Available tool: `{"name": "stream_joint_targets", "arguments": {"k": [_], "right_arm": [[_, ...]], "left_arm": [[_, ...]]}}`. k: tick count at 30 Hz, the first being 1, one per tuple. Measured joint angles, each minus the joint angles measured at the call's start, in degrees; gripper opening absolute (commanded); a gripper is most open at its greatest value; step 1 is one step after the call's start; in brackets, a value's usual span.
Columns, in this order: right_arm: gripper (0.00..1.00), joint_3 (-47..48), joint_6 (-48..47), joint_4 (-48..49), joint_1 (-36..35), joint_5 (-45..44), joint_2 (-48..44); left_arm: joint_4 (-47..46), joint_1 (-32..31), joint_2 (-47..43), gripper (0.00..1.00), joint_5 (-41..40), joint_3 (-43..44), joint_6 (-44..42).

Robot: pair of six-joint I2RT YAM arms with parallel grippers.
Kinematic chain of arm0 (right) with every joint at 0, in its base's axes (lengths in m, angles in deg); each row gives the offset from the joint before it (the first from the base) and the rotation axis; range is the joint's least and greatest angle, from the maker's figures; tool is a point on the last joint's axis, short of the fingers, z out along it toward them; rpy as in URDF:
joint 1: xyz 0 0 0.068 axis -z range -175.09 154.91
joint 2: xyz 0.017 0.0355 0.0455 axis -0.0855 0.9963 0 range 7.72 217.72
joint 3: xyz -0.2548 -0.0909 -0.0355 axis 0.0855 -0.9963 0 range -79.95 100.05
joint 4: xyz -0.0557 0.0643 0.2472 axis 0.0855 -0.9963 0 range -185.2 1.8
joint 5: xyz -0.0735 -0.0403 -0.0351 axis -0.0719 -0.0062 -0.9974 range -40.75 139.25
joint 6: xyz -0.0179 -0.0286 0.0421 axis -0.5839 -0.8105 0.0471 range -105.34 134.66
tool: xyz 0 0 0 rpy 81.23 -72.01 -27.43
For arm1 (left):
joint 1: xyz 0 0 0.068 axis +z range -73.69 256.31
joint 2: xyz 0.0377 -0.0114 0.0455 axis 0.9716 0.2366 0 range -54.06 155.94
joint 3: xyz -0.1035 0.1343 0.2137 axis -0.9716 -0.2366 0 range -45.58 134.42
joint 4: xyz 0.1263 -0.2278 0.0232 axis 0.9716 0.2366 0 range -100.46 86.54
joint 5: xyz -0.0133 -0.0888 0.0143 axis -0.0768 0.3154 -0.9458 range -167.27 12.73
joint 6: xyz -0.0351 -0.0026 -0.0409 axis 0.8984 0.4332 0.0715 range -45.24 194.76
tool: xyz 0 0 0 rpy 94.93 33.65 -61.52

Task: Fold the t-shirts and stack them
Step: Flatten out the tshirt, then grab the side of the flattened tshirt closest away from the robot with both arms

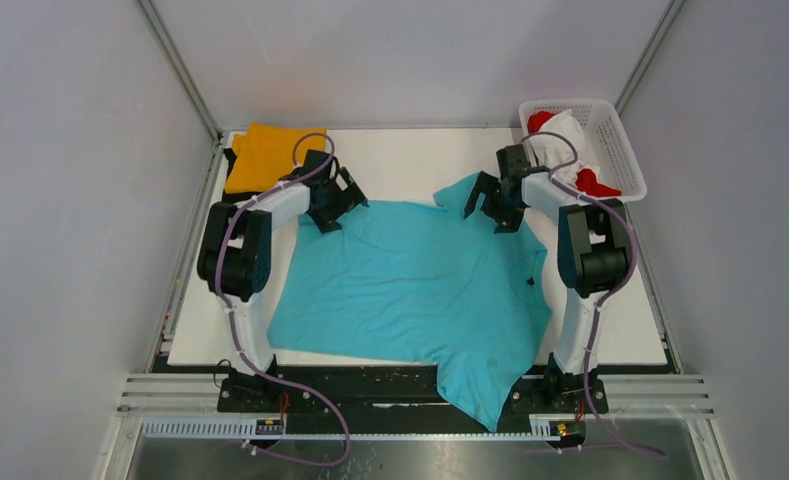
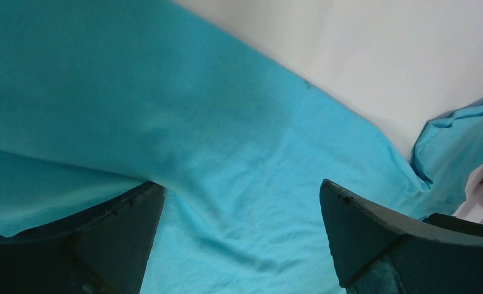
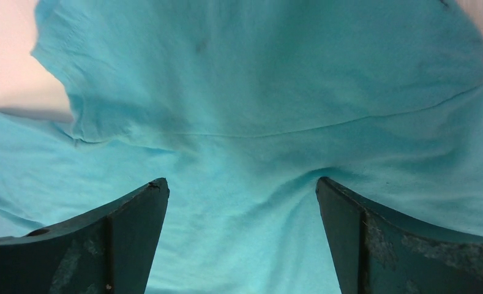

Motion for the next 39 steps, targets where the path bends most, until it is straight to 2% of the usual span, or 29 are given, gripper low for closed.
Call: {"name": "stream_joint_targets", "arguments": {"k": [6, 13, 17, 20, 23, 28, 31, 34, 39], "right_arm": [[0.99, 8.3, 0.4, -0.3, 1.3, 1.3, 5.8], [0.99, 14.5, 0.1, -1.6, 2.0, 1.1, 9.3], [0.99, 13.6, 0.0, -1.0, 2.0, 1.3, 8.1], [0.99, 7.9, -0.5, -0.4, 1.9, 1.2, 2.4], [1.0, 0.4, -0.9, 0.2, 1.9, 1.0, -7.5], [0.99, -13.9, -0.5, 3.8, 1.8, -1.3, -30.7], [0.99, -23.3, 1.7, 6.8, 2.0, -4.9, -43.0], [1.0, -30.8, 3.7, 9.5, 2.1, -7.1, -49.1], [0.99, -36.7, 4.6, 10.5, 2.2, -8.2, -50.6]], "left_arm": [[1.5, 0.5, 5.2, 0.99, 0.0, 7.6, 0.0], [1.8, 1.2, 6.3, 0.99, 0.0, 9.4, -0.1], [3.0, 1.2, 5.6, 0.99, 0.0, 9.4, -1.1], [3.9, 0.9, 1.6, 0.99, -0.3, 6.5, -2.0], [4.0, 0.4, -7.7, 0.99, -1.3, -0.7, -2.6], [5.6, -0.4, -31.2, 0.99, -5.9, -16.5, -2.1], [9.8, -0.2, -44.7, 0.99, -10.6, -26.2, -0.1], [16.1, 0.1, -54.7, 0.99, -14.3, -34.9, 3.3], [27.9, 0.2, -69.5, 0.95, -18.5, -46.5, 13.3]]}}
